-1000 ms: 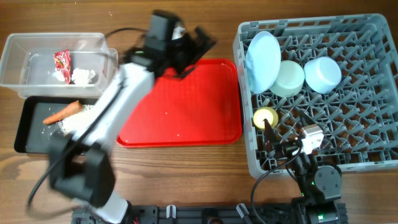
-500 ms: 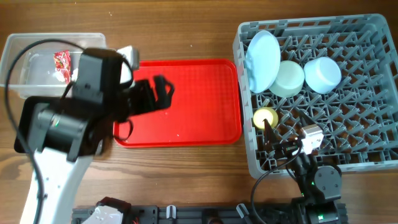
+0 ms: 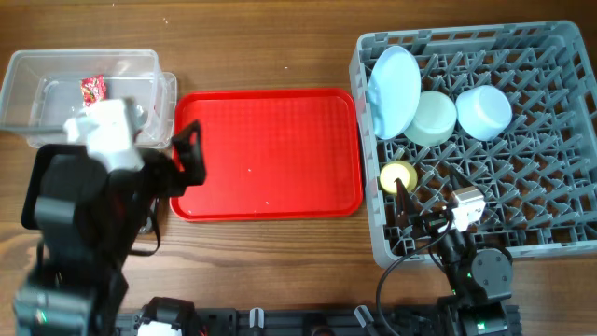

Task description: Sort waste into correct bins and load items into the dishwasher rack

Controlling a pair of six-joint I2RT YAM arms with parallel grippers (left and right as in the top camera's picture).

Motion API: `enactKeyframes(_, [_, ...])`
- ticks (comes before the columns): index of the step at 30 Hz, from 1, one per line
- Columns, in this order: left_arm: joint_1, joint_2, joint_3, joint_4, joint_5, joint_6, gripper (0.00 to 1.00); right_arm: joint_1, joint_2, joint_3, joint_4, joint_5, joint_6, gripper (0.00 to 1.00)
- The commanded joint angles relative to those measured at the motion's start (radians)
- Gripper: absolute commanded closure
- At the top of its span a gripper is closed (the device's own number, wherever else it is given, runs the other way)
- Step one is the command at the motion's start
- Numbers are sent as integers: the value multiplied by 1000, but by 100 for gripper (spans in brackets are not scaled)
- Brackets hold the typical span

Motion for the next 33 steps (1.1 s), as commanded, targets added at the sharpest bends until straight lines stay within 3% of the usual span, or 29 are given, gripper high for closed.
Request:
enactKeyframes(1, [67, -177, -240, 166, -13, 37, 0, -8, -7, -1, 4, -16, 15, 0])
enactKeyframes(8, [121, -481, -665, 440, 65, 22, 0, -8, -7, -1, 4, -16, 14, 0])
enactKeyframes(14, [120, -661, -916, 552, 111, 22, 0, -8, -7, -1, 4, -16, 14, 0])
enactKeyframes(21, [120, -761, -1069, 561, 110, 23, 0, -8, -7, -1, 4, -16, 15, 0])
enactKeyframes(22, [120, -761, -1114, 616, 111, 23, 0, -8, -7, -1, 4, -16, 14, 0])
enactKeyframes(25, [120, -761, -1147, 689, 110, 23, 0, -8, -7, -1, 4, -16, 15, 0])
enactKeyframes(33, [120, -757, -1148, 690, 110, 23, 0, -8, -7, -1, 4, -16, 14, 0])
